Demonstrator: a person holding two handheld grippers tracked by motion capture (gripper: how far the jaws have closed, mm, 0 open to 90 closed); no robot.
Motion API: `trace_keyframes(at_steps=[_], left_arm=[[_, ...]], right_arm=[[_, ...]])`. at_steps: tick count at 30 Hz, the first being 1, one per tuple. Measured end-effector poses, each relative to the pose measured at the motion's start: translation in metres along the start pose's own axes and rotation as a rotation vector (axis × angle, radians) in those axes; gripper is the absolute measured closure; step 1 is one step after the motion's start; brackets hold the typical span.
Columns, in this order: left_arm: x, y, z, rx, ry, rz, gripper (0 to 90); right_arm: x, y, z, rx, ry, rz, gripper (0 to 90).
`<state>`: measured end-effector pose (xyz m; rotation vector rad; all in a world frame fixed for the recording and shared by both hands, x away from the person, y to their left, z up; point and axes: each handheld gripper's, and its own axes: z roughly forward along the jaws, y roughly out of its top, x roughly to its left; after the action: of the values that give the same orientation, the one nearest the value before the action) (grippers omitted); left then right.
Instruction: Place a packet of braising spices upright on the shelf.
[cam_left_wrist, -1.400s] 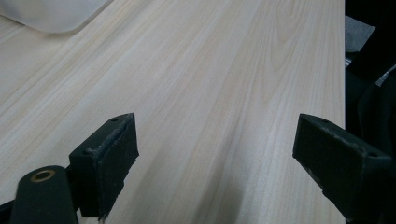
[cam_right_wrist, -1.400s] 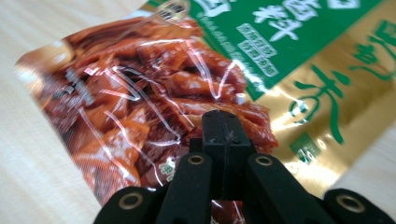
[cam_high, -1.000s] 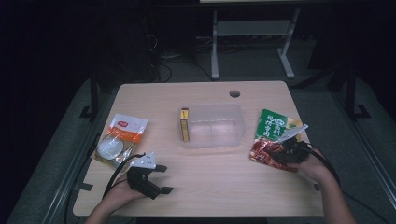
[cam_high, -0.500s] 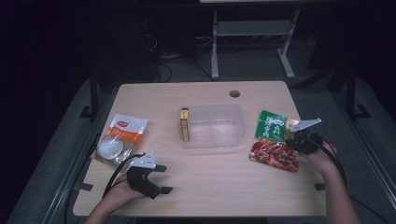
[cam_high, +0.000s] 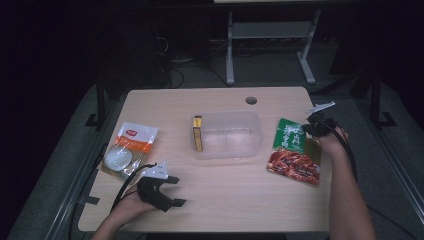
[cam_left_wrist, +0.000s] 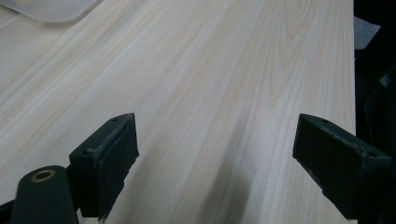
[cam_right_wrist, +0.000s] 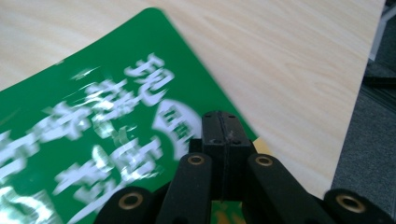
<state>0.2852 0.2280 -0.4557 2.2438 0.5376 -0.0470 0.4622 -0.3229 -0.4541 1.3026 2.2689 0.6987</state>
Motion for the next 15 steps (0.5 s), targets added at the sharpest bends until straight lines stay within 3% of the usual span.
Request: trace_keyframes(at_steps=[4, 7, 10, 15], left_arm=[[0.0, 0.0, 0.0, -0.001, 0.0, -0.001, 13.5], [0.001, 0.0, 0.001, 0.003, -0.002, 0.0, 13.5], [0.001, 0.0, 0.001, 0.007, -0.004, 0.0, 13.5], [0.002, 0.0, 0.002, 0.011, -0.008, 0.001, 13.5]], right_arm=[[-0.002, 0.003, 0.007, -0.007, 0.026, 0.008, 90.0], [-0.001, 0.005, 0.011, -0.003, 0.015, 0.0, 90.0], [0.0, 0.008, 0.017, 0.039, -0.007, -0.027, 90.0], [-0.001, 0.007, 0.016, 0.047, 0.014, -0.035, 90.0]])
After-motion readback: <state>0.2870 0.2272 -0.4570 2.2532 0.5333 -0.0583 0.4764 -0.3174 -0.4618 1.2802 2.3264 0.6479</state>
